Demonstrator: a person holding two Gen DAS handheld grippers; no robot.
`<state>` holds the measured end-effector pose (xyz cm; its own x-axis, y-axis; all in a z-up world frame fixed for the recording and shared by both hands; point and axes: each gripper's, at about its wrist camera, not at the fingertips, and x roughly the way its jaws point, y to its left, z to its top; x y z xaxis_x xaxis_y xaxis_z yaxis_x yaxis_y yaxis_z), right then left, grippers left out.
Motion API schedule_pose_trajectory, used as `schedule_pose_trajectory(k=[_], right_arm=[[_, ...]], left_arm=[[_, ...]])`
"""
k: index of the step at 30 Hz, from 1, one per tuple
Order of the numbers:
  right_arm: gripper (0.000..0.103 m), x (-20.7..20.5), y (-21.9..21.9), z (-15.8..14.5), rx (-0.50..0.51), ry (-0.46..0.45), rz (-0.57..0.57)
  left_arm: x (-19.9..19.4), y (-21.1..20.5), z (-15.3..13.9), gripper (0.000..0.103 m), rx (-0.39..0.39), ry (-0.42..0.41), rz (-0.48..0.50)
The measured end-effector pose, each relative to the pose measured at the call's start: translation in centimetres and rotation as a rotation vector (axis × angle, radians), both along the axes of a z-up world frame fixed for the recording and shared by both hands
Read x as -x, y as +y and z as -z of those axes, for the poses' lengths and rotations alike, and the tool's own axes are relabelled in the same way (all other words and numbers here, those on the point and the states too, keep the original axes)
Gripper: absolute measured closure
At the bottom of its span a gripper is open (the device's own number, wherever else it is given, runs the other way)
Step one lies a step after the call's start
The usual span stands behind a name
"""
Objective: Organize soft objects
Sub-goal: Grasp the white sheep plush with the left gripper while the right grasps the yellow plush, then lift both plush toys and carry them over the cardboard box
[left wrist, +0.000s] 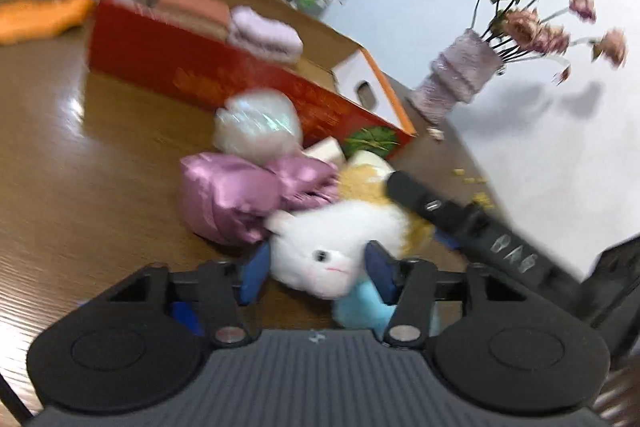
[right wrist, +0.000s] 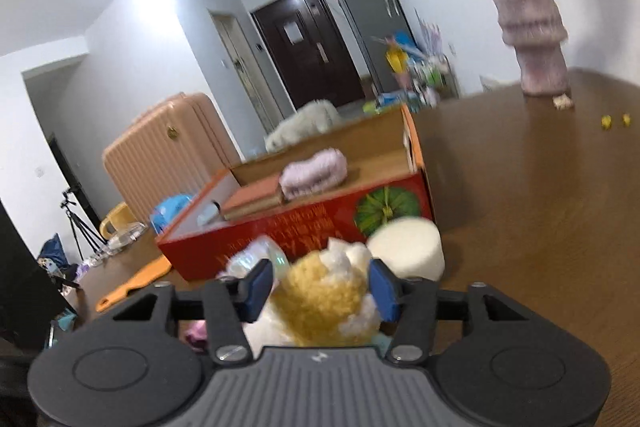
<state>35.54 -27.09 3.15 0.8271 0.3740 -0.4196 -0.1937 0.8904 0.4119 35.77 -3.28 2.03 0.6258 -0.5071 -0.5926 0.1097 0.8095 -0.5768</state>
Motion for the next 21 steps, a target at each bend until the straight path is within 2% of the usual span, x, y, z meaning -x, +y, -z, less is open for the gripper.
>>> schedule_pose_trajectory(k=[2, 6, 10, 13, 17, 21], right_arm=[[0.061, 0.3, 0.0, 0.3, -0.007, -0.012, 0.0], [0.064, 1.8, -0.4, -0.7, -0.004, -0.054, -0.008], [0.064, 6.3, -0.3, -3.2, 0.044, -0.156, -0.028], [0.064, 10.9, -0.6, -3.3, 0.025, -0.195, -0.046], [0.064, 15.8, -1.0, -1.6, 0.014, -0.167, -0.065], [0.064, 18.2, -1.1, 0.9, 0.007, -0.085, -0.087]], left_arm=[[-0.1, -0.1, 0.1, 0.056, 0.004, -0.009, -0.01], [1.5, -0.9, -1.3, 0.058, -0.004, -0.071, 0.022], [5.5, -0.7, -3.2, 0.058, 0.009, -0.139, 0.062], [9.6, -0.5, -3.6, 0.058, -0.022, -0.175, 0.1], [14.1, -0.8, -1.7, 0.058, -0.067, -0.151, 0.167], [16.1, -0.5, 0.5, 0.057, -0.108, -0.107, 0.165]])
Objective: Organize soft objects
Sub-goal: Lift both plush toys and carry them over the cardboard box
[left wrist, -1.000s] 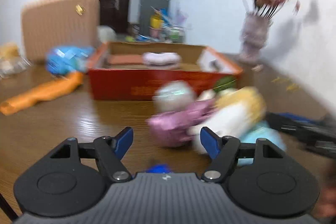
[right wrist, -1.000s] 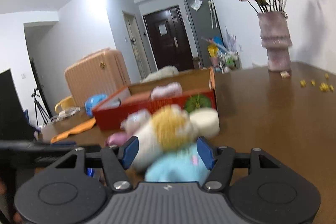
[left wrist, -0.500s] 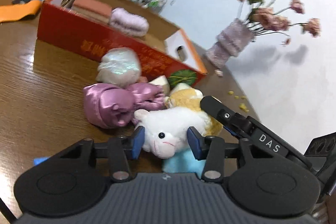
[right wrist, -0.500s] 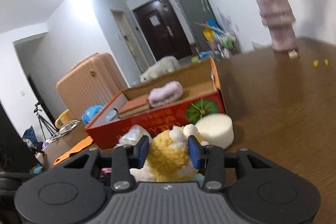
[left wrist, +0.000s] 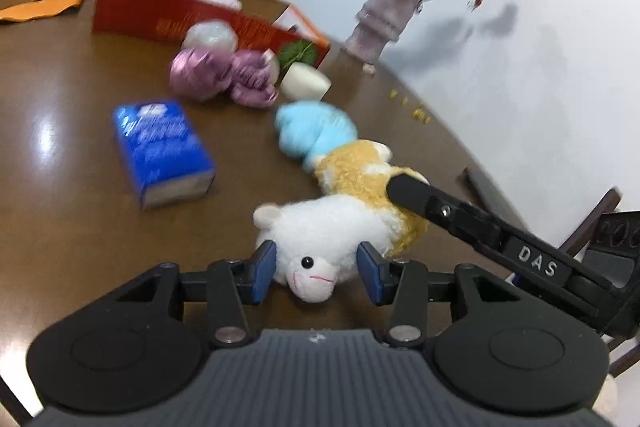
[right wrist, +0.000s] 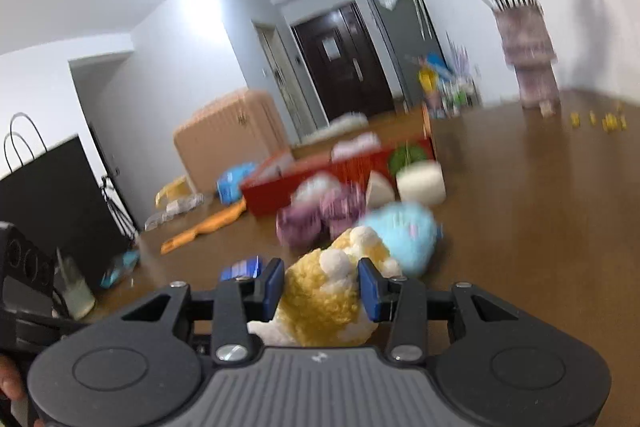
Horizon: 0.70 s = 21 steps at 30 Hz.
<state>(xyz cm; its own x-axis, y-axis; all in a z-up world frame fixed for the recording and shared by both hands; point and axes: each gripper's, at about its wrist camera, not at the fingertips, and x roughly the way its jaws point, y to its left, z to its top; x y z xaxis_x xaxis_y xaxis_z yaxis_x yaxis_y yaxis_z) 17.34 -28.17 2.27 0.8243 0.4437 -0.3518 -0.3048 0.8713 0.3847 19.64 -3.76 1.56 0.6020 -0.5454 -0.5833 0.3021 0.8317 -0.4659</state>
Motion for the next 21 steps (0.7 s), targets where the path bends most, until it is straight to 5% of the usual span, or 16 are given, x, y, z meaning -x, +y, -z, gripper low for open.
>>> schedule_pose_trajectory(k=[6, 12, 18, 21], right_arm=[[0.062, 2.3, -0.9, 1.4, -0.032, 0.04, -0.006], [0.061, 1.7, -0.8, 0.7, -0.008, 0.036, 0.013], [0.058, -0.3, -1.0, 1.9, -0.095, 0.118, 0.007], [0.059, -1.1, -1.6, 2.5, -0.138, 0.141, -0.002]], left_arm=[[1.4, 1.3, 0.0, 0.043, -0.005, -0.02, -0.048], [0.4, 1.8, -0.2, 0.043, 0.041, -0.011, -0.06], [-0.7, 1.3, 0.3, 0.061, 0.052, -0.012, -0.035], [-1.1, 1.2, 0.2, 0.062, 0.05, -0.009, -0.022]])
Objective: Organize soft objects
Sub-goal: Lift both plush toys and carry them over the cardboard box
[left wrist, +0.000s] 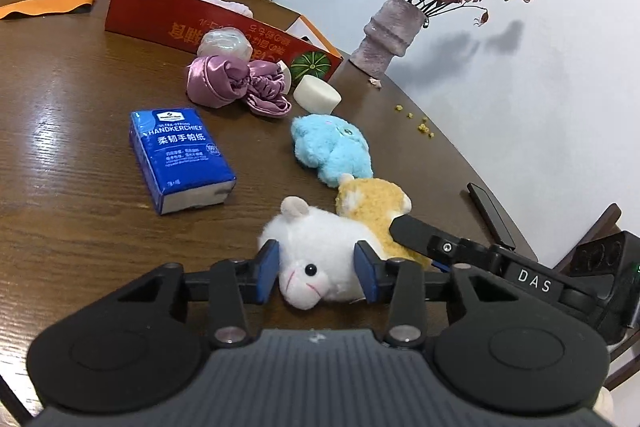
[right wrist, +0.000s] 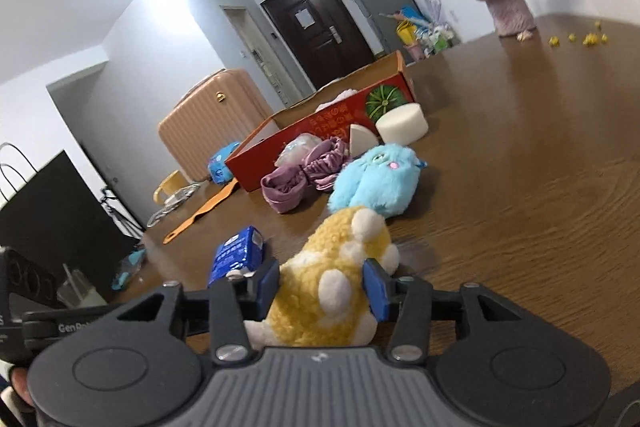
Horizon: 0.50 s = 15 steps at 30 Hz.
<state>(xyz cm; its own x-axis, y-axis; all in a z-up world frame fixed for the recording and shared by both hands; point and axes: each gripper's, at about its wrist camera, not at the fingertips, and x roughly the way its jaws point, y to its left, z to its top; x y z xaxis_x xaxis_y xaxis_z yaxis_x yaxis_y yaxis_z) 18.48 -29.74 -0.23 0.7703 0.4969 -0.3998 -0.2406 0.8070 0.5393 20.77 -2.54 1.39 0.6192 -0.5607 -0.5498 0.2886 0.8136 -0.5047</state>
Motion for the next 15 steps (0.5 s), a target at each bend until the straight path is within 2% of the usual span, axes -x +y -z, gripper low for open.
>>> schedule_pose_trajectory(k=[4, 7, 9, 12, 15], right_arm=[[0.063, -0.5, 0.0, -0.8, 0.006, -0.014, -0.034], [0.063, -0.7, 0.4, -3.4, 0.024, -0.105, -0.024], [0.063, -2.3, 0.3, -5.6, 0.025, -0.167, -0.019], [0.063, -7.6, 0.2, -8.9, 0.038, -0.217, -0.027], [0.063, -15.1, 0.5, -11.4, 0.074, -0.232, -0.034]], left_arm=[[-0.8, 0.1, -1.2, 0.062, 0.017, -0.005, 0.0], [-2.1, 0.6, -4.0, 0.062, 0.053, -0.085, 0.012], [-4.3, 0.8, -6.2, 0.062, 0.06, -0.151, 0.029], [-9.6, 0.5, -9.2, 0.062, 0.034, -0.223, 0.034], [-16.1, 0.0, -10.6, 0.062, 0.013, -0.228, 0.031]])
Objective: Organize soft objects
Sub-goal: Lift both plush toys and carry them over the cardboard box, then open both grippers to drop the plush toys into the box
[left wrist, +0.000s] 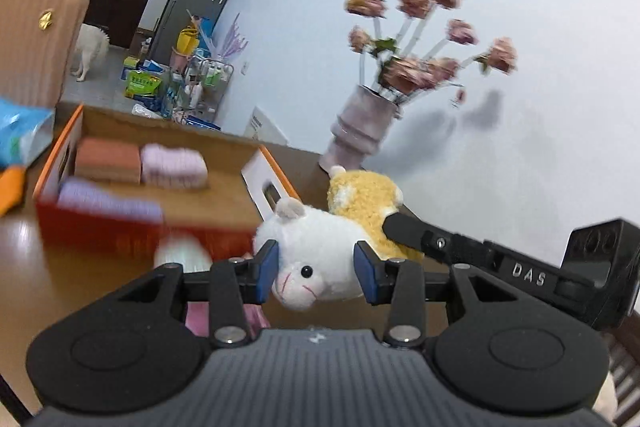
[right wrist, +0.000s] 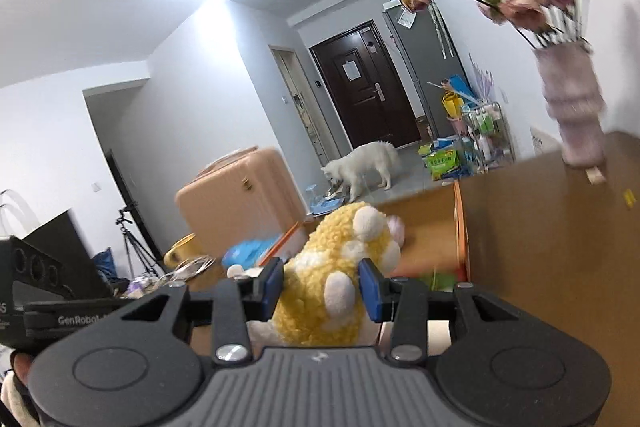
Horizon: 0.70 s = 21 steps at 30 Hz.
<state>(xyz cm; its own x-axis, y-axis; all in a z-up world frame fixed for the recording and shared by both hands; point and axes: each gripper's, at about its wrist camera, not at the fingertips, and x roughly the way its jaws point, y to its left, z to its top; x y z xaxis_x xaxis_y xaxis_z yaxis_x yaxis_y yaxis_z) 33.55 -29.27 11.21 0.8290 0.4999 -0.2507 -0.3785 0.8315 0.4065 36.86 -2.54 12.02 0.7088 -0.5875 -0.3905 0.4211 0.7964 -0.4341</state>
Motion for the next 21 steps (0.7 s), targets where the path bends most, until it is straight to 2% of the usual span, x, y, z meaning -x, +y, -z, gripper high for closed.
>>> schedule_pose_trajectory(k=[5, 9, 15, 18, 21], right_arm=[[0.063, -11.1, 0.2, -0.1, 0.026, 0.106, 0.02], [0.063, -16.6, 0.4, 2.4, 0.051, 0.221, 0.054], [0.06, -18.6, 1.6, 5.5, 0.139, 0.323, 0.082], [0.057, -18.7, 2.2, 5.9, 0.202, 0.326, 0.093], [0.056, -18.1, 2.3, 5.5, 0.233, 0.311, 0.1]], left_arm=[[-10.7, -0.4, 1.7, 0.062, 0.013, 0.11, 0.004], [-15.6, -1.0, 5.1, 0.062, -0.003, 0.212, 0.006], [-17.1, -1.4, 8.2, 0.062, -0.049, 0.263, 0.009], [-17.1, -1.9, 8.3, 0.057, -0.063, 0.259, 0.004], [-16.5, -2.5, 7.8, 0.056, -0.108, 0.252, -0.008]])
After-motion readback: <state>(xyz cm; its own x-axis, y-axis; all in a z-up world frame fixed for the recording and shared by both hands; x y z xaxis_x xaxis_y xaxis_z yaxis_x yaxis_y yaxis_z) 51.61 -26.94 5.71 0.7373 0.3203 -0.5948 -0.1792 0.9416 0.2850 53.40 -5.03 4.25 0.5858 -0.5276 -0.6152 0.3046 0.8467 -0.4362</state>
